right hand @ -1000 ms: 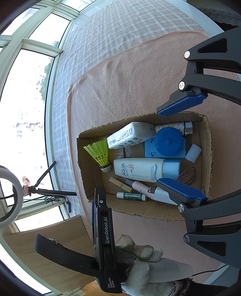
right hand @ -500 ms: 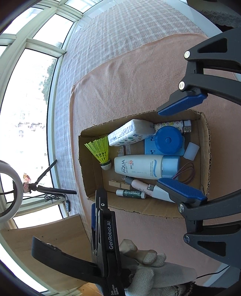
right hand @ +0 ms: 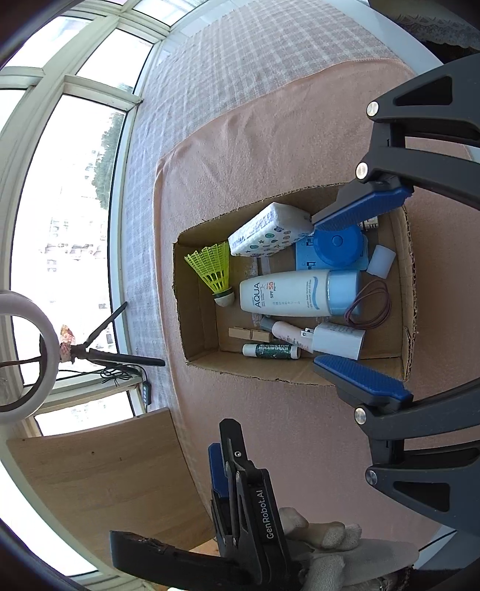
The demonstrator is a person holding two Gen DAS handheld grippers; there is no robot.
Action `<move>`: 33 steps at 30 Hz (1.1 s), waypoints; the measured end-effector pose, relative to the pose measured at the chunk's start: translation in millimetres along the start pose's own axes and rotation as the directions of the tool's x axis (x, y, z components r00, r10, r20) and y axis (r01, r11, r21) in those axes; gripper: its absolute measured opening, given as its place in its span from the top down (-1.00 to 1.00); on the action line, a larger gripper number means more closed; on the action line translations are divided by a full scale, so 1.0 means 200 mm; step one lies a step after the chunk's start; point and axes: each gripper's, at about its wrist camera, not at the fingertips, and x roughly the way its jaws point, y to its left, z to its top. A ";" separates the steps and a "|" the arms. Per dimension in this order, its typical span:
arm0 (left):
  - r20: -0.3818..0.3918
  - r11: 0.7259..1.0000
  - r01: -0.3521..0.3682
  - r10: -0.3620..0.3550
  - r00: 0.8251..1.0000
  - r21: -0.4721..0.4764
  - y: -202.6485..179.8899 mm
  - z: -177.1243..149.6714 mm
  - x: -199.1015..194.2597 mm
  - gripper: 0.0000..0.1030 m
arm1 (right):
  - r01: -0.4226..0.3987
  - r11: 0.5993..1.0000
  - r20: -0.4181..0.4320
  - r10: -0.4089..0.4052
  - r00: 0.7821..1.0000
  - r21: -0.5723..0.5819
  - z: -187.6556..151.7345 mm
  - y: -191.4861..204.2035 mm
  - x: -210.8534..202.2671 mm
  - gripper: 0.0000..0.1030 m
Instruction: Organize objects
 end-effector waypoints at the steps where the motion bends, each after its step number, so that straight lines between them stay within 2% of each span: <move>1: 0.004 1.000 -0.005 0.005 1.000 -0.006 0.02 -0.02 -0.03 0.01 | -0.006 1.000 0.005 0.006 1.000 -0.003 0.00 0.03 -0.01 -0.28; 7: 0.025 0.998 -0.050 0.051 0.998 -0.045 0.17 -0.17 -0.25 -0.01 | -0.041 0.999 0.028 0.042 0.999 -0.034 0.02 0.22 -0.05 -0.28; 9: 0.032 0.996 -0.066 0.068 0.997 -0.062 0.22 -0.24 -0.33 -0.11 | -0.049 0.998 0.037 0.050 0.998 -0.050 0.02 0.29 -0.06 -0.28; 13: 0.044 0.988 -0.097 0.103 0.994 -0.118 0.34 -0.39 -0.47 -0.15 | -0.065 0.995 0.057 0.070 0.996 -0.081 0.00 0.44 -0.09 -0.28; 23: 0.040 0.946 -0.187 0.205 0.978 -0.266 0.60 -0.75 -0.73 -0.22 | -0.104 0.984 0.062 0.114 0.992 -0.143 -0.08 0.80 -0.08 -0.29; 27: 0.035 0.927 -0.219 0.240 0.970 -0.303 0.65 -0.87 -0.81 -0.39 | -0.115 0.979 0.058 0.126 0.990 -0.168 -0.12 0.90 -0.08 -0.29; 33: 0.031 0.903 -0.253 0.281 0.959 -0.347 0.71 -1.00 -0.89 -0.48 | -0.103 0.977 0.071 0.119 0.990 -0.189 -0.16 1.00 -0.09 -0.30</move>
